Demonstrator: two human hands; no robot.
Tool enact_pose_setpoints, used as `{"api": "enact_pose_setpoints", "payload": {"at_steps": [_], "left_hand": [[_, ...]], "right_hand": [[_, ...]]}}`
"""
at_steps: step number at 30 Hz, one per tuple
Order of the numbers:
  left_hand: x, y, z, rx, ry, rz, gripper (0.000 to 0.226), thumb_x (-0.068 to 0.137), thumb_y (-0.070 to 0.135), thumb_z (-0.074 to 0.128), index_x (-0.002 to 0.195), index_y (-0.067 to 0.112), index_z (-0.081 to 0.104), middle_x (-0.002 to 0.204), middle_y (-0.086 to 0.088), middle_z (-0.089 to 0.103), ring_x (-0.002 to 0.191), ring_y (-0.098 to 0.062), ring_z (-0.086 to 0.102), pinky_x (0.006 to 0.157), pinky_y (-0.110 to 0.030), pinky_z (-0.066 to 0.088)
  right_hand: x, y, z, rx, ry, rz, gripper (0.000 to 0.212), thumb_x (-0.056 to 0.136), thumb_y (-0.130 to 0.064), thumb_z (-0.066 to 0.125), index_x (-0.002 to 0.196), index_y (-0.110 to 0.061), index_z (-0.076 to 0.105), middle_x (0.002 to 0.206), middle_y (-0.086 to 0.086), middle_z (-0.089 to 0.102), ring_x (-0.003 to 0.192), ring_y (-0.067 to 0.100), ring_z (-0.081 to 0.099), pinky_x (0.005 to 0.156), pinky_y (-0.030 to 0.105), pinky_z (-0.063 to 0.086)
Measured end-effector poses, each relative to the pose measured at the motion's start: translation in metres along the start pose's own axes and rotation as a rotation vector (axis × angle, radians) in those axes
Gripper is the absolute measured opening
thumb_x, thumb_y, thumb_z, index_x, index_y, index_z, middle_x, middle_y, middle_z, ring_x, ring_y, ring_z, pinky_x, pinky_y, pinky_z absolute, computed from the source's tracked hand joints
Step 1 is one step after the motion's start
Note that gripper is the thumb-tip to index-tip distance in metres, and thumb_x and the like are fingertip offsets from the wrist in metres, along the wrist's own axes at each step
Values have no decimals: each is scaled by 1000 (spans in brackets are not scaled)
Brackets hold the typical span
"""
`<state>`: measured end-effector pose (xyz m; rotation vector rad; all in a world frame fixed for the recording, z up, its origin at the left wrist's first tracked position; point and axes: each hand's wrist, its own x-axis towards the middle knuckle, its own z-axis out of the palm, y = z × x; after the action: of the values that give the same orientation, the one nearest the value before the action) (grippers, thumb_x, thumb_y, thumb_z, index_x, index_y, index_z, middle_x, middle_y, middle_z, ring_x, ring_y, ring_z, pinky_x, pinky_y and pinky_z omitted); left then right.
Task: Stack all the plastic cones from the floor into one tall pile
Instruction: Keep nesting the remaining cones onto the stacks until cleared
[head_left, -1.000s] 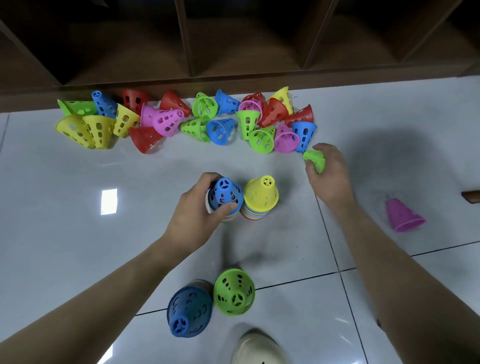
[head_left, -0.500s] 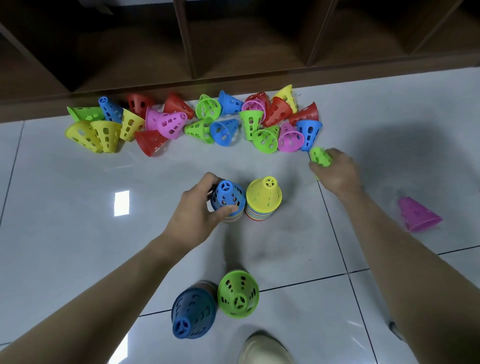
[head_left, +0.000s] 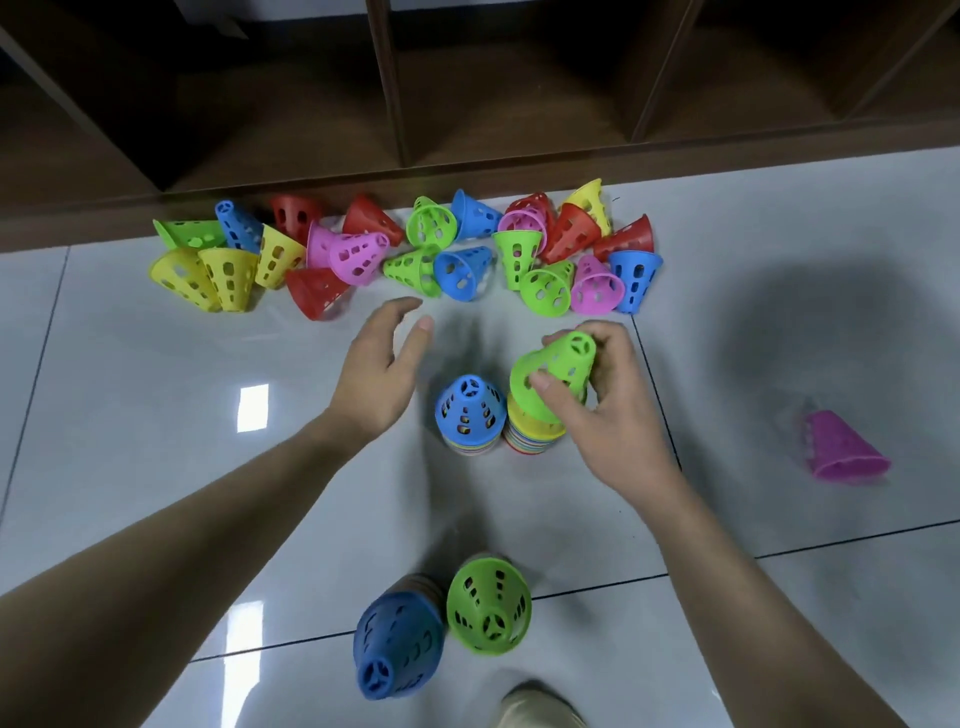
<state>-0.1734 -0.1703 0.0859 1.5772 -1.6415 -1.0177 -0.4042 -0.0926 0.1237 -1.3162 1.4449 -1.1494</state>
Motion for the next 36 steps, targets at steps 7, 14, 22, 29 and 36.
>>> {"api": "enact_pose_setpoints", "payload": {"at_steps": [7,14,22,29,36], "left_hand": [[98,-8,34,559,-76,246,69,90,42,62,147,8,41,143,-18,46,133,-36,41,114,-47,33],[133,7,55,1147,-221,148,62,87,57,54,130,12,48,125,-13,62,126,-33,47,114,-51,22],[120,11,55,978,-318,169,80,76,63,53,147,30,35,142,-7,48,131,-30,38,110,-48,22],[103,10,59,788,-345,13,43,87,34,62,124,19,46,114,-13,58,104,-36,59,91,-40,43],[52,-27,23,927,-347,-249,55,97,48,46,131,5,46,131,-18,51,122,-37,47,103,-43,35]], "right_hand": [[-2,21,0,-231,-137,100,52,77,-29,84,117,-23,51,124,-18,61,115,-4,57,93,11,42],[47,26,-29,-134,146,12,27,97,-39,53,108,-15,57,105,-7,64,101,5,60,92,20,43],[147,66,-25,-688,41,-84,40,92,-36,53,123,-15,65,130,4,60,123,26,51,106,41,40],[169,80,-27,-915,174,137,40,98,-37,49,124,-10,61,124,14,62,116,37,55,94,46,45],[158,79,-28,-1014,97,544,55,83,-46,66,122,-8,52,123,15,60,117,36,57,94,41,48]]}}
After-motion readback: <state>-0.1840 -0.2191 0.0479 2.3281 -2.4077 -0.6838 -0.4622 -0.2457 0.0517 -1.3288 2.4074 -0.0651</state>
